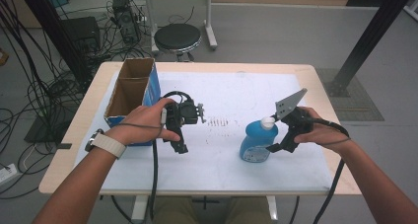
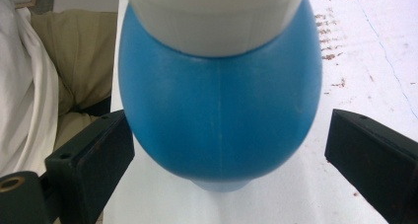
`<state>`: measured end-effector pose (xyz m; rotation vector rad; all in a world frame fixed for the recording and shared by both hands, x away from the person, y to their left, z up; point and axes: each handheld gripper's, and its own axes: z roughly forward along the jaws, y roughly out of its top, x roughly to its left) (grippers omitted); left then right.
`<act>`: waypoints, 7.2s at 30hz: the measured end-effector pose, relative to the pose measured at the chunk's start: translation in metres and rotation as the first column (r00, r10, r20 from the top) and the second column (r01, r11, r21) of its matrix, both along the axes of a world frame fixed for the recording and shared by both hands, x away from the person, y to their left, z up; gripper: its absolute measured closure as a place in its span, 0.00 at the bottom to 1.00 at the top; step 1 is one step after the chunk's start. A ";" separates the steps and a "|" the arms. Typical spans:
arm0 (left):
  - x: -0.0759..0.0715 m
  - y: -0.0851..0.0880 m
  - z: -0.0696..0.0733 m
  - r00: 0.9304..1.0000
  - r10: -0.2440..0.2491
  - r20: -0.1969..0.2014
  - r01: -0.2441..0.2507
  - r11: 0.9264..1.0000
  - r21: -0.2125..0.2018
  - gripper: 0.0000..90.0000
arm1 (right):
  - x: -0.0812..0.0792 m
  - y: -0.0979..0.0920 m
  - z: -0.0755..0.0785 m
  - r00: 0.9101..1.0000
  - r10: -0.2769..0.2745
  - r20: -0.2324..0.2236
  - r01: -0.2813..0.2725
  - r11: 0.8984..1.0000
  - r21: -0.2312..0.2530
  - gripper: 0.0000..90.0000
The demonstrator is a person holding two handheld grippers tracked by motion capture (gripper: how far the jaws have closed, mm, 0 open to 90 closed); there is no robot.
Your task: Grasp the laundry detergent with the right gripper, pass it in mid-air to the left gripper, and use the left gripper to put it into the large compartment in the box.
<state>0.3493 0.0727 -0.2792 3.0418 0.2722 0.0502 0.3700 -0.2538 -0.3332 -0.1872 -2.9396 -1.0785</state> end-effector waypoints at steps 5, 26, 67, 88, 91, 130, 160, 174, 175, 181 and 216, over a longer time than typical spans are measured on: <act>0.000 0.000 0.000 1.000 -0.003 0.001 0.003 1.000 0.000 0.12 | 0.000 0.001 -0.002 1.000 -0.001 -0.001 0.001 1.000 0.006 0.05; 0.001 -0.001 -0.002 1.000 0.000 -0.001 0.000 1.000 -0.004 0.12 | -0.002 0.002 -0.013 1.000 -0.009 0.004 0.009 1.000 0.024 0.05; 0.000 -0.001 -0.004 1.000 0.000 -0.005 0.000 1.000 -0.003 0.12 | -0.006 0.000 -0.032 0.999 -0.038 0.020 0.036 0.993 0.115 0.09; 0.000 -0.001 -0.005 1.000 0.002 -0.004 -0.002 1.000 -0.005 0.12 | -0.006 -0.001 -0.038 1.000 -0.030 0.010 0.028 0.988 0.151 0.15; 0.000 -0.002 -0.005 1.000 0.003 -0.004 -0.003 1.000 -0.004 0.12 | -0.007 -0.001 -0.038 0.999 -0.031 0.011 0.028 0.987 0.155 0.16; 0.001 -0.002 -0.005 1.000 0.006 -0.001 -0.006 1.000 -0.008 0.12 | -0.007 0.001 -0.046 0.999 -0.027 0.021 0.022 0.976 0.218 0.25; 0.000 -0.003 -0.005 1.000 0.007 0.002 -0.007 1.000 -0.007 0.12 | -0.008 0.000 -0.054 0.999 -0.038 0.024 0.030 0.960 0.280 0.33; 0.000 -0.003 -0.005 1.000 0.008 0.002 -0.008 1.000 -0.007 0.12 | -0.009 0.000 -0.057 0.999 -0.041 0.029 0.031 0.953 0.302 0.37; 0.000 -0.003 -0.005 1.000 0.009 0.002 -0.009 1.000 -0.008 0.12 | -0.009 0.000 -0.057 0.999 -0.040 0.029 0.030 0.952 0.304 0.37; 0.000 -0.003 -0.005 1.000 0.009 0.001 -0.008 1.000 -0.007 0.12 | -0.008 0.001 -0.058 0.999 -0.035 0.030 0.024 0.951 0.308 0.42; -0.001 -0.002 -0.005 1.000 0.011 0.003 -0.011 1.000 -0.015 0.13 | -0.006 0.000 -0.061 0.999 -0.020 0.040 0.006 0.944 0.330 0.47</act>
